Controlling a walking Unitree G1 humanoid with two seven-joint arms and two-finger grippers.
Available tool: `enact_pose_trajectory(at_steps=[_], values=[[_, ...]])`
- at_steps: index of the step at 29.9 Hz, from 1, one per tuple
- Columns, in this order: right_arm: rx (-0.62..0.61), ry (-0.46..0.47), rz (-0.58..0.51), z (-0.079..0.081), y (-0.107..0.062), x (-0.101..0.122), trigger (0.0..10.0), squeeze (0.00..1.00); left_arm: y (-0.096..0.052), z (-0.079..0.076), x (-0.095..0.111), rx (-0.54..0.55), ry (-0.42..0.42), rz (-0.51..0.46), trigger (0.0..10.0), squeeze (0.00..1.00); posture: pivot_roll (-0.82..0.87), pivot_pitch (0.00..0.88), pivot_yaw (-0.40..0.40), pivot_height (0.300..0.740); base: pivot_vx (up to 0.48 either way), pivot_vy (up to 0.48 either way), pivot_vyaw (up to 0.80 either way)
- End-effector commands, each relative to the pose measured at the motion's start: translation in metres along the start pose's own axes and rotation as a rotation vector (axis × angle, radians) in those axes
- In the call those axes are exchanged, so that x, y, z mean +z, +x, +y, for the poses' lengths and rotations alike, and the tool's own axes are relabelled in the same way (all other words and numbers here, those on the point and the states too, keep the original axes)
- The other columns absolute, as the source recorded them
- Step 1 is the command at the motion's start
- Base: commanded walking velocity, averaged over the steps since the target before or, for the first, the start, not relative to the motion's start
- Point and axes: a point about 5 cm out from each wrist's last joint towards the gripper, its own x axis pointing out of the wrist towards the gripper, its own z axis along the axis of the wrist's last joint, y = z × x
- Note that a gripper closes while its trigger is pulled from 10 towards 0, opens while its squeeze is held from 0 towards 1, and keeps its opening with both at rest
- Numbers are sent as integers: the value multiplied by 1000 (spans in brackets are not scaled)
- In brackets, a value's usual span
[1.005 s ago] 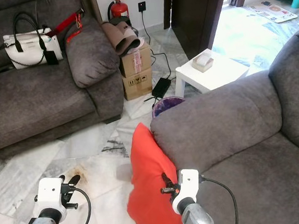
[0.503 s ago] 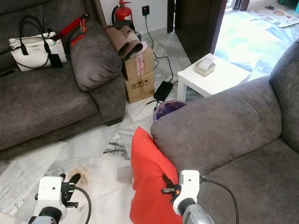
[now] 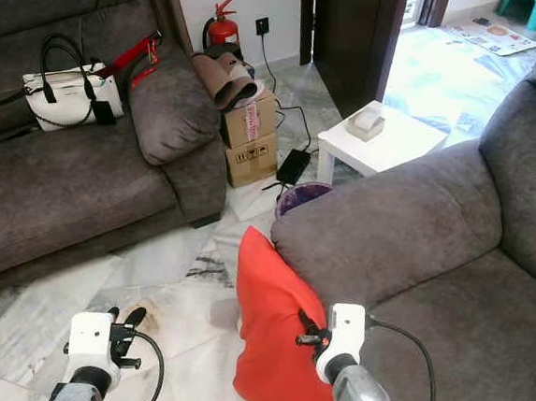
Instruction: Move the pillow to the sofa from floor
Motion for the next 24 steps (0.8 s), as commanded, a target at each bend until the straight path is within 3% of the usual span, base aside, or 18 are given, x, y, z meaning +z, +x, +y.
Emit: enact_pose_trajectory(at_steps=[1,8,17,24], values=[[-11,-17,-109,-2,4,21,10000,0,-2,1,-6,2,-10,26,10000,0,109,117,24,740,0,0,0],[-35,-15,-118,-6,2,22,10000,0,-1,1,-5,0,5,23,10000,0,107,111,23,740,0,0,-59],[-34,-15,-100,-7,2,20,10000,0,-1,1,-5,3,12,21,10000,0,106,109,23,740,0,-355,-800],[-48,-19,-101,-9,1,20,10000,0,-1,1,-6,7,-2,19,10000,0,105,111,22,740,0,0,-800]])
